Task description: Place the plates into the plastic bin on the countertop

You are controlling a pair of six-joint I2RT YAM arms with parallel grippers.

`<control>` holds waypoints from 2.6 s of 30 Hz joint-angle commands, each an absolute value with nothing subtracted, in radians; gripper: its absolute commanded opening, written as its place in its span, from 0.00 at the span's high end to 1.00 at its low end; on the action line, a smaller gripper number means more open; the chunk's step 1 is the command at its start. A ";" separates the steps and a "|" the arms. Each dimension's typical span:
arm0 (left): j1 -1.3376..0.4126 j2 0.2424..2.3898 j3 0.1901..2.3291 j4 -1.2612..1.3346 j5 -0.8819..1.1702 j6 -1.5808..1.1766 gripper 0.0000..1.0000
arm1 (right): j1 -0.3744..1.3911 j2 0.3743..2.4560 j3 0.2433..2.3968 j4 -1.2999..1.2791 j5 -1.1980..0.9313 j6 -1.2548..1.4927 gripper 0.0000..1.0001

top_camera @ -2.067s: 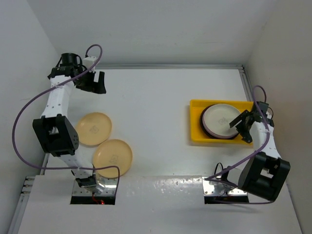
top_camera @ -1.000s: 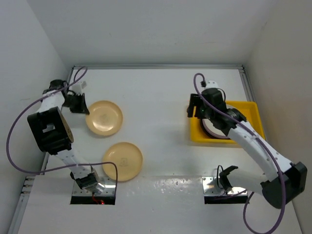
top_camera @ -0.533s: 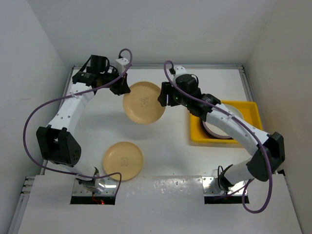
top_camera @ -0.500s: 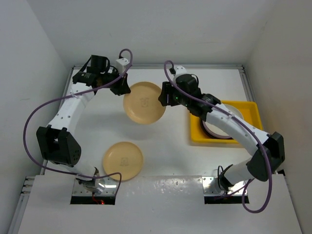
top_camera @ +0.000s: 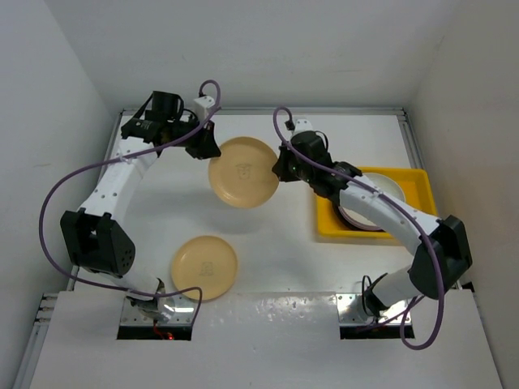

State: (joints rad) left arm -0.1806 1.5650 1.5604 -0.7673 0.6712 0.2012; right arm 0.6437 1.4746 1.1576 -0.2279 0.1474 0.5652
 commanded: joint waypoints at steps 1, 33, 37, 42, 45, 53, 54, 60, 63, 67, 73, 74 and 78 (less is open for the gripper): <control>-0.192 1.531 1.612 -0.759 0.635 0.184 0.81 | 0.629 1.409 1.146 -0.227 0.291 0.603 1.00; -0.006 1.523 1.565 -0.815 0.442 0.229 0.00 | -0.310 1.034 0.660 -0.589 0.218 0.718 0.22; -0.006 1.532 1.574 -0.815 0.453 0.229 0.00 | -0.298 0.976 0.679 -0.592 0.241 0.691 0.22; 0.056 1.532 1.595 -0.824 0.453 0.238 0.00 | 0.056 0.949 0.880 -0.603 0.385 0.533 0.21; 0.115 1.505 1.582 -0.824 0.442 0.209 0.00 | 0.411 1.066 0.998 -0.594 0.348 0.459 0.21; 0.388 1.286 1.361 -0.824 0.338 0.215 0.00 | 0.923 1.759 1.327 -0.456 -0.081 0.378 0.32; 0.406 1.260 1.339 -0.824 0.324 0.215 0.00 | 0.946 1.840 1.400 -0.453 -0.087 0.373 0.32; 0.472 1.112 1.261 -0.871 0.313 0.267 0.00 | 1.012 2.014 1.387 -0.356 -0.178 0.468 0.40; 0.472 1.082 1.241 -0.882 0.304 0.278 0.00 | 1.054 2.019 1.309 -0.311 -0.172 0.472 0.51; 0.482 1.069 1.232 -0.891 0.314 0.267 0.00 | 1.069 1.973 1.212 -0.272 -0.004 0.559 0.92; 0.482 1.094 1.270 -0.891 0.365 0.267 0.00 | 0.918 1.691 1.039 -0.282 0.164 0.682 1.00; 0.482 1.094 1.281 -0.891 0.365 0.267 0.00 | 0.861 1.649 0.998 -0.285 0.169 0.687 1.00; 0.482 1.134 1.312 -0.891 0.400 0.267 0.00 | 0.559 1.312 0.901 -0.365 0.117 0.727 1.00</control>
State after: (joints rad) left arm 0.4721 1.1210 1.2667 -0.8997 0.3557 0.2615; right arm 0.7254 1.4967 0.9298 -0.3264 0.0788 0.6647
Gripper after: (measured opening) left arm 0.997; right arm 0.021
